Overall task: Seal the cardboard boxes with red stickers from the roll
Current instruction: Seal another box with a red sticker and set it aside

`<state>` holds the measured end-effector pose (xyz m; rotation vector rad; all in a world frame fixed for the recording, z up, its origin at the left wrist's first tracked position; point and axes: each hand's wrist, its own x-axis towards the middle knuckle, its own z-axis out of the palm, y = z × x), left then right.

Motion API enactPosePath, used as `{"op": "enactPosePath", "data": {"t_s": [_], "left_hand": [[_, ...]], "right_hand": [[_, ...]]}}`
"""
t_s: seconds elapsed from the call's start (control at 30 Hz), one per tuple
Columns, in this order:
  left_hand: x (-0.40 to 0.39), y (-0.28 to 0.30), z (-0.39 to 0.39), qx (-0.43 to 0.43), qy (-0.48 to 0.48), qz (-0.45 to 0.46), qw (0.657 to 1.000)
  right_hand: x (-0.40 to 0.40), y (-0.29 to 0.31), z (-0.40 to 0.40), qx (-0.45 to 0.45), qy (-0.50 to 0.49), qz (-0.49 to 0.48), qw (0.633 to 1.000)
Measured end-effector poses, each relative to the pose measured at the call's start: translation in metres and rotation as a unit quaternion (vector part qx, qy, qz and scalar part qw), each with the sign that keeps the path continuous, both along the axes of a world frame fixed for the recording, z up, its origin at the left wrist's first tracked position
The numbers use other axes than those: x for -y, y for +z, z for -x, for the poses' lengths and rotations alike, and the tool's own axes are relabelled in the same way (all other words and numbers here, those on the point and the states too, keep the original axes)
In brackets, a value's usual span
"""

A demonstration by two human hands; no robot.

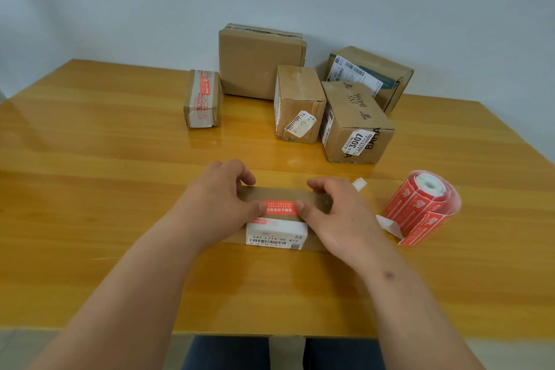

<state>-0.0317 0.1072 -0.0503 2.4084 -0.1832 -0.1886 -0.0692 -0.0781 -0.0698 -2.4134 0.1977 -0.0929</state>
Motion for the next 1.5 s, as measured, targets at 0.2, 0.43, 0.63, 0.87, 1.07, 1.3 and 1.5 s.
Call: {"op": "enactPosePath", "data": {"t_s": [0.2,0.43,0.63,0.87,1.07,1.3,1.5], "left_hand": [[-0.005,-0.001,0.002,0.000,-0.001,0.054,0.999],[-0.006,-0.003,0.002,-0.004,0.010,0.061,0.998],[-0.004,-0.002,0.001,-0.012,0.008,0.063,0.998],[0.000,-0.001,-0.001,-0.012,0.011,0.054,0.998],[0.002,-0.003,-0.003,0.003,0.035,0.047,0.998],[0.000,0.006,0.002,0.001,-0.015,-0.031,0.999],[-0.012,0.015,0.003,-0.008,-0.098,-0.177,0.979]], "right_hand": [[-0.001,-0.001,0.001,0.000,0.007,-0.032,0.999],[0.002,-0.001,0.001,-0.005,0.008,-0.057,0.998],[0.002,-0.003,-0.001,-0.004,0.024,-0.046,0.999],[-0.001,-0.007,-0.005,0.010,0.003,-0.031,0.999],[-0.003,-0.001,-0.007,0.014,-0.030,-0.058,0.998],[-0.004,0.003,-0.007,0.014,-0.043,-0.054,0.998],[0.004,0.022,0.008,-0.122,0.123,-0.069,0.982]]}}
